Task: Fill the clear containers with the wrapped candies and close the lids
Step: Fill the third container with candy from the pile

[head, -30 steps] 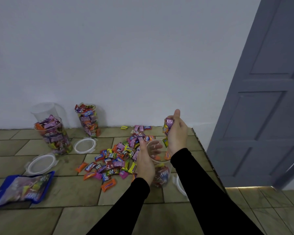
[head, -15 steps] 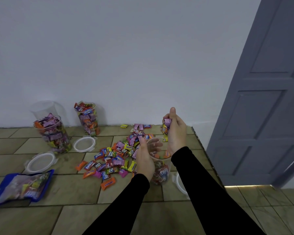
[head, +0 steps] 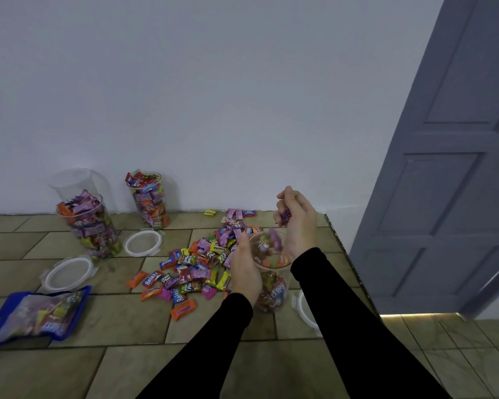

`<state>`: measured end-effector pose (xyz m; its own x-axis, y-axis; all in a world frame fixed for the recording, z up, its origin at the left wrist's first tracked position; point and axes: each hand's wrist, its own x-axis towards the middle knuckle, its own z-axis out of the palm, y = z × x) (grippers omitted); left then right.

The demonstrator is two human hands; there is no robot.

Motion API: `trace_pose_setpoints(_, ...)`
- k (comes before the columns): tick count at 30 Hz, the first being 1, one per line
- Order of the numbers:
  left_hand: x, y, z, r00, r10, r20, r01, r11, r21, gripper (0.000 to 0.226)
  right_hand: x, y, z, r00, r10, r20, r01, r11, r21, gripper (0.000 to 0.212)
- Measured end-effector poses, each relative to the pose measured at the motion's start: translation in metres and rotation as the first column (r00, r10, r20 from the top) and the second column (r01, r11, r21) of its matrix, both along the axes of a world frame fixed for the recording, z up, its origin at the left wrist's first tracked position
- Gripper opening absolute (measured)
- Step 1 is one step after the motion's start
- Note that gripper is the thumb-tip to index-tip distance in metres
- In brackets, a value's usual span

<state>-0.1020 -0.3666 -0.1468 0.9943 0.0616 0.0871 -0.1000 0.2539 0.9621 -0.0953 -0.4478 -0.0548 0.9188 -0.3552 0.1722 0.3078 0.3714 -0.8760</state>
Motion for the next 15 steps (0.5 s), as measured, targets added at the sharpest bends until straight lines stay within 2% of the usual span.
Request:
trace_pose_setpoints(7,-0.0016,-0.0021,0.0054,1.000,-0.016,0.005,0.017,0.997,-0.073,0.064,-0.0021,0.0013,0.0002,1.000,-0.011,0.003,0.011,1.000,-0.005,0.029)
trace_pose_setpoints(9,-0.0021,-0.0017,0.0043,1.000,-0.015,0.005,0.015,0.997,-0.077,0.067,-0.0053,0.0008,0.0012,1.000,0.009,-0.006,-0.009,1.000,0.005,0.024)
trace_pose_setpoints(15,-0.0011,-0.0006,0.0025,1.000,-0.022,0.023,0.023,0.997,-0.071,0.073,-0.0093,0.0000,0.0036,0.997,0.080,0.011,-0.080,0.997,-0.005,0.029)
